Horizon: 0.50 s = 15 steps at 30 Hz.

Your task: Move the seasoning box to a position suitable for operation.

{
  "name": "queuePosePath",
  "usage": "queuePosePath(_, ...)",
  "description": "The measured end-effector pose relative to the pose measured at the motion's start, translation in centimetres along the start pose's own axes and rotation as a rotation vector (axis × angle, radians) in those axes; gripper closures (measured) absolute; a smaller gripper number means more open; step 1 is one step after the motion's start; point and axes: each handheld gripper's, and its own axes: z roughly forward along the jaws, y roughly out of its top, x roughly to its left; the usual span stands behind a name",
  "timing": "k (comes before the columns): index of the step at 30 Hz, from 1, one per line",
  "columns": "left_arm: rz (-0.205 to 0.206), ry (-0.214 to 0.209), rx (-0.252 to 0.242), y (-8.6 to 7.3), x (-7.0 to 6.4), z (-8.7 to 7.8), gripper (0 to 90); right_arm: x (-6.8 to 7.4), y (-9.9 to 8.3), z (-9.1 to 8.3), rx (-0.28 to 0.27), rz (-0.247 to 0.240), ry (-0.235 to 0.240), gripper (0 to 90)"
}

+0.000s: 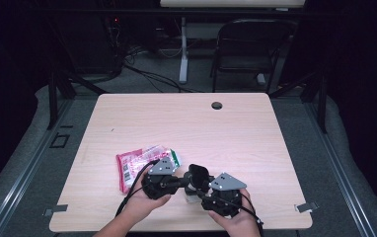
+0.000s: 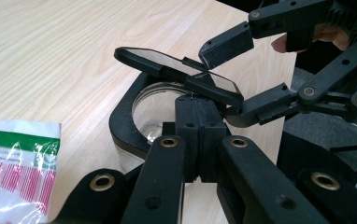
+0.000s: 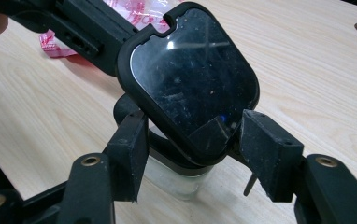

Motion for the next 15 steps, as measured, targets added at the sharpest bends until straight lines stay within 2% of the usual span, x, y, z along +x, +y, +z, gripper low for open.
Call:
queuePosePath(7,-0.003,0.013,0.038,-0.6,0.2,0.7,89.3,-0.1,-0.1,-0.1,-0.01,0.021,0.004,46.2)
queuePosePath(11,-0.01,0.009,0.039,-0.8,0.3,1.1,88.9,-0.1,0.0,-0.3,-0.017,0.033,0.013,48.0)
queuePosePath(14,0.001,0.026,0.062,-0.9,0.3,1.3,88.9,-0.2,0.0,-0.5,-0.026,0.032,0.011,48.9)
queuePosePath(15,0.004,0.026,0.055,-0.9,0.2,1.3,89.1,-0.1,0.0,-0.6,-0.033,0.036,0.008,49.0)
